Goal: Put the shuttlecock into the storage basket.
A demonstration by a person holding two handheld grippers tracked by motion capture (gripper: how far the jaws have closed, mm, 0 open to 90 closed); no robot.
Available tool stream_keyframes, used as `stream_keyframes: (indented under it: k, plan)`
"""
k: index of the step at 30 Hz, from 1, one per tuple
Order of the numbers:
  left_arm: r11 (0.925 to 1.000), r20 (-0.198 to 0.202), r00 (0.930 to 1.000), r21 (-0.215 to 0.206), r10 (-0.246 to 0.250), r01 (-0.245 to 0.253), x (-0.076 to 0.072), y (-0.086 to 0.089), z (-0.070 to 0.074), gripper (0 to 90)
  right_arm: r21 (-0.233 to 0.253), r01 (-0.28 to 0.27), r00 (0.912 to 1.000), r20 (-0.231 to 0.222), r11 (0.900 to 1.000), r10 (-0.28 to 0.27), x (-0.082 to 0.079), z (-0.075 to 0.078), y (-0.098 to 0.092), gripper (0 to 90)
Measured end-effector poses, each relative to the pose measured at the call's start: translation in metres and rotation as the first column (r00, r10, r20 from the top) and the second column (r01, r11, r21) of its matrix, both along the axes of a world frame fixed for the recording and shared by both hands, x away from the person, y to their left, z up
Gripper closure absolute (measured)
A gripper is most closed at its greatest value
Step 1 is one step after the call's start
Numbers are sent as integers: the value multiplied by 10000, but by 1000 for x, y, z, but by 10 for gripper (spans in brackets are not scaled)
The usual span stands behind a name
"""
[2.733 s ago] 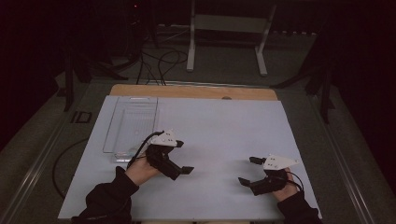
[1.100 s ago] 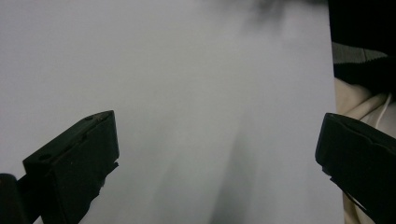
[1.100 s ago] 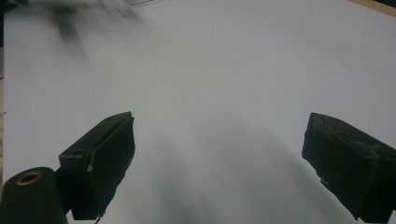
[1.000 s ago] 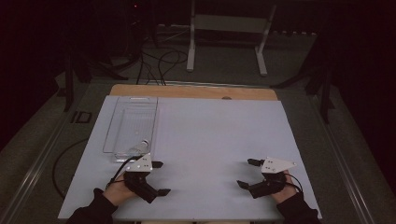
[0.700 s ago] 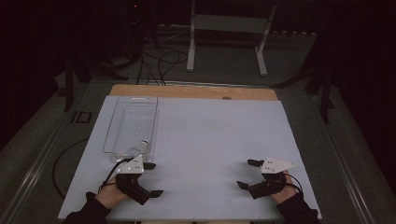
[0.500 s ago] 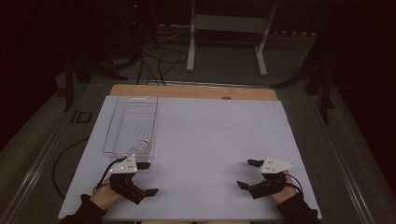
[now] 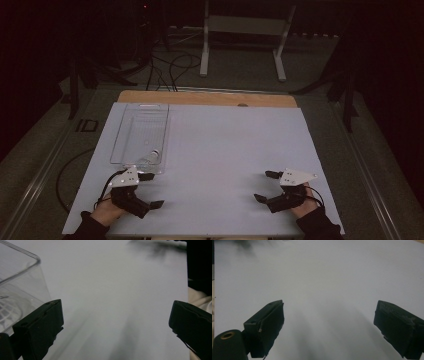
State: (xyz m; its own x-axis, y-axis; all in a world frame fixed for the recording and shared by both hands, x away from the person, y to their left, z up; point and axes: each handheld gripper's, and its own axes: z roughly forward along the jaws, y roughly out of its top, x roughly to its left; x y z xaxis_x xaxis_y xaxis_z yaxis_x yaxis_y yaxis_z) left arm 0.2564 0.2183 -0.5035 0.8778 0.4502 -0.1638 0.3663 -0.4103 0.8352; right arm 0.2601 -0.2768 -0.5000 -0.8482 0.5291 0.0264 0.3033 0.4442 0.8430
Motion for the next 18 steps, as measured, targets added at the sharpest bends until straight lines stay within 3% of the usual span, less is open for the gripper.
stream_keyframes:
  k: [18]
  plan:
    - [10000,162,9999,-17,-48,48,-1,-2,-1,0,-181,13,10000,51,9998,-13,1,-2,0,94]
